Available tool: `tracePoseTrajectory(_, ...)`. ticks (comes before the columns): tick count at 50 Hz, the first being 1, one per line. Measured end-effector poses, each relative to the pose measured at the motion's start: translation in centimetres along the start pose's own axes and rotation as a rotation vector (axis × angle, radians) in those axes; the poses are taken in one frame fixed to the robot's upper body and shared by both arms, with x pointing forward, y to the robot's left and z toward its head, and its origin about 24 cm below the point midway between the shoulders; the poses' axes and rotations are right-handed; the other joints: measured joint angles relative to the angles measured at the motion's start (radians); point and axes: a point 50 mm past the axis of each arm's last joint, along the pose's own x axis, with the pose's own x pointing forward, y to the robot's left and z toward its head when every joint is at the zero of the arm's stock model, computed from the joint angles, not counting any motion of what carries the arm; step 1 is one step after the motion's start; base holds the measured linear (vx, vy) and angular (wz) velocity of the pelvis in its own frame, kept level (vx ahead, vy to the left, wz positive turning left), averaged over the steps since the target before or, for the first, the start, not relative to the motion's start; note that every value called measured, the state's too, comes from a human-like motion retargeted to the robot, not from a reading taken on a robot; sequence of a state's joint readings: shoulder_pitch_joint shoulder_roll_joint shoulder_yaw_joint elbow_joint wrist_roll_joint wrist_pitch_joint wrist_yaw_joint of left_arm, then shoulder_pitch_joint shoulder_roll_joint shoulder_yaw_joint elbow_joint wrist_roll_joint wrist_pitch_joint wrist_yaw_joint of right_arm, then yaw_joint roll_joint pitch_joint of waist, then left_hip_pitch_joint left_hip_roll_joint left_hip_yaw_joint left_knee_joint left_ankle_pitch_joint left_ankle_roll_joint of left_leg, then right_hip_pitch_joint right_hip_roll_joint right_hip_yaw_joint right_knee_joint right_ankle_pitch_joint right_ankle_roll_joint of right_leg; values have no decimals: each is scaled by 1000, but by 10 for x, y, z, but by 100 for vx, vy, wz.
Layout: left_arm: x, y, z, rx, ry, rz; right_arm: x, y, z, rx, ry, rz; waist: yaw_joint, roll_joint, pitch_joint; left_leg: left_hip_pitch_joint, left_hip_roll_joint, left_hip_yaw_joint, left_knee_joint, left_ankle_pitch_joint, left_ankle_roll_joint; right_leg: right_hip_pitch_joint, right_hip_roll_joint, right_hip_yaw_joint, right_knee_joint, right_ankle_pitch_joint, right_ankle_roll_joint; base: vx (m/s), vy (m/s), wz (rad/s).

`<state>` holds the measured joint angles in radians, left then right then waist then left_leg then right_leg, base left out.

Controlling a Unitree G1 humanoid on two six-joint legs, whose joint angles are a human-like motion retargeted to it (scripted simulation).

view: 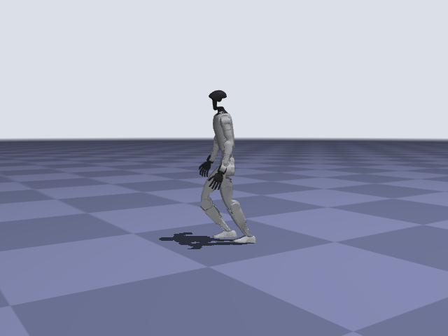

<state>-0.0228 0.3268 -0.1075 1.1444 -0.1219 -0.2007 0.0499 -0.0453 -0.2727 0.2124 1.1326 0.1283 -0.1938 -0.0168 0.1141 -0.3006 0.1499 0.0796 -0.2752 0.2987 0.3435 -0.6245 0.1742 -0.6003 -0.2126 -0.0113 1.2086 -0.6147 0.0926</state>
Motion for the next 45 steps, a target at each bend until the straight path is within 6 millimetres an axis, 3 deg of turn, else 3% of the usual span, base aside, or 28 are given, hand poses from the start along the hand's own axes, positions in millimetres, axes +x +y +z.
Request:
tracePoseTrajectory(5,-10,6,-25,-35,59,11,-1,4,2,-4,-28,-7,92,-15,-2,-66,11,-31,98,-16,8,152,-34,-26,-96,-40,12,-8,-7,32)
tracePoseTrajectory(12,-13,-10,-26,-55,33,-46,-1,15,1,-1,-30,-8,176,46,-7,-164,113,-41,284,-56,-17,250,28,-105,-251,-72,1,-3,-11,18)
tracePoseTrajectory(17,-9,-28,-12,-32,-24,-128,-1,22,-1,40,-14,-5,181,94,-29,-239,176,-59,382,-62,-21,256,80,-145,-307,-49,-17,1,-8,17)
tracePoseTrajectory(24,-6,-48,13,16,-115,-242,-9,33,-24,123,67,31,144,143,-26,-355,222,-81,588,-17,-21,227,119,-130,-230,-30,-40,0,-1,2)
tracePoseTrajectory(30,-2,-58,42,-45,-199,-250,-10,22,-33,139,116,0,106,189,2,-480,241,-80,852,-84,12,204,156,-108,-68,-192,-102,1,1,-4)
tracePoseTrajectory(32,-2,-53,49,-112,-216,-225,-8,12,-30,180,130,-24,89,192,-7,-445,227,-83,779,-20,-10,234,154,-111,-121,-109,-68,12,3,-60)
tracePoseTrajectory(33,-3,-50,45,-139,-212,-222,-10,12,-35,205,147,-20,85,185,-19,-413,206,-97,704,68,-47,257,148,-105,-164,-7,-26,13,2,-101)
tracePoseTrajectory(35,-8,-47,30,-189,-175,-238,-15,14,-46,249,194,16,71,162,-56,-372,169,-114,526,431,-175,268,112,-97,-234,435,107,9,0,-123)
tracePoseTrajectory(37,-12,-43,17,-216,-139,-243,-18,16,-54,251,233,42,53,129,-95,-407,159,-101,443,737,-290,196,68,-110,-232,688,169,0,-4,-127)
tracePoseTrajectory(40,-15,-35,3,-216,-92,-238,-20,16,-57,213,245,58,27,92,-143,-520,144,-92,443,864,-352,65,4,-133,-170,766,169,-3,1,-128)
tracePoseTrajectory(45,-19,-24,-23,-170,10,-208,-16,10,-44,135,182,59,-16,70,-187,-615,123,-97,435,832,-322,-42,-69,-140,-121,731,161,-1,4,-147)
